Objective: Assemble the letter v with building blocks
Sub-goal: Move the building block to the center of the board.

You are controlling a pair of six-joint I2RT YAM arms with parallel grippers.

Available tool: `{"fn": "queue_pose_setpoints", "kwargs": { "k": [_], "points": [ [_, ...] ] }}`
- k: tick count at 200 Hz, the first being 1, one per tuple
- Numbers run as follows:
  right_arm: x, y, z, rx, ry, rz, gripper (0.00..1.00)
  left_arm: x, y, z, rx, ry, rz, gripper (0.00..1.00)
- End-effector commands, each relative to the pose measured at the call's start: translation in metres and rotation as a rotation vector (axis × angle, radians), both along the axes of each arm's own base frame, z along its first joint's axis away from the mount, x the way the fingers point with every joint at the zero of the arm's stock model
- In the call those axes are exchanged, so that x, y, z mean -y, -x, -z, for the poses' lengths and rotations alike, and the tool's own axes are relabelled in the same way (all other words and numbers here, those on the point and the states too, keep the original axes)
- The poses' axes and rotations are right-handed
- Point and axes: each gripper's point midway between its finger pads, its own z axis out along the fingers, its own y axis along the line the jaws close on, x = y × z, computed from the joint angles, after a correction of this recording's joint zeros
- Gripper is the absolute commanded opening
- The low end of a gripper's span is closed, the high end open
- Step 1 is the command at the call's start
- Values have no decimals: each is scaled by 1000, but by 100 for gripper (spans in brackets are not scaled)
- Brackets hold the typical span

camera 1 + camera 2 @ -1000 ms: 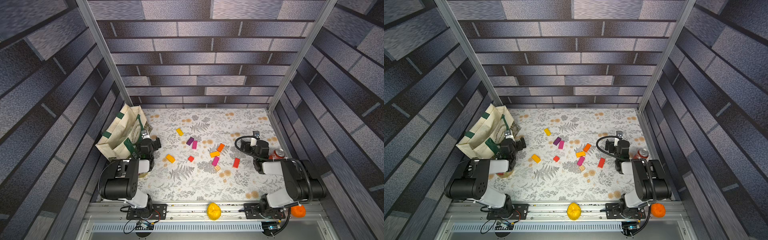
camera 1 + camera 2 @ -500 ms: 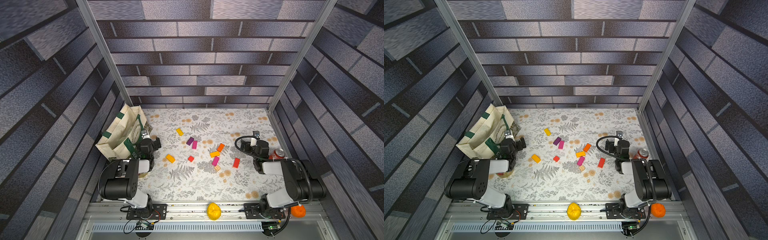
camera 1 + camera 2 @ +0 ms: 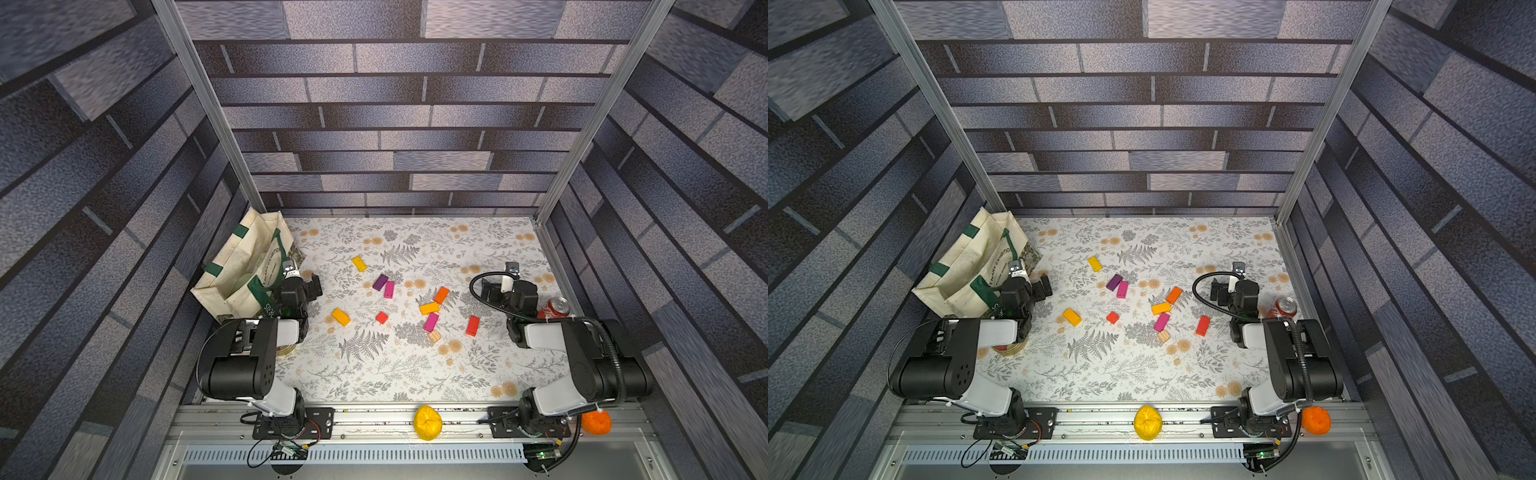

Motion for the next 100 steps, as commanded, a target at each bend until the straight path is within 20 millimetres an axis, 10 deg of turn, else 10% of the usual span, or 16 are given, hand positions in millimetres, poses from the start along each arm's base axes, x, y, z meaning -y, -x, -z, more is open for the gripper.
{"fn": "queue_pose_setpoints", "kwargs": {
  "k": [1,46,100],
  "points": [
    [3,-4,-4,17,-2,10,100,-4,2,2,1,4,-28,100],
    [5,-4,-7,14,-1,23,99,-2,-1,-6,-10,4,-12,99],
    [-2,-12,-37,-228,-38,8,86,35,-14,-74,-186,-44,131,100]
  ]
}}
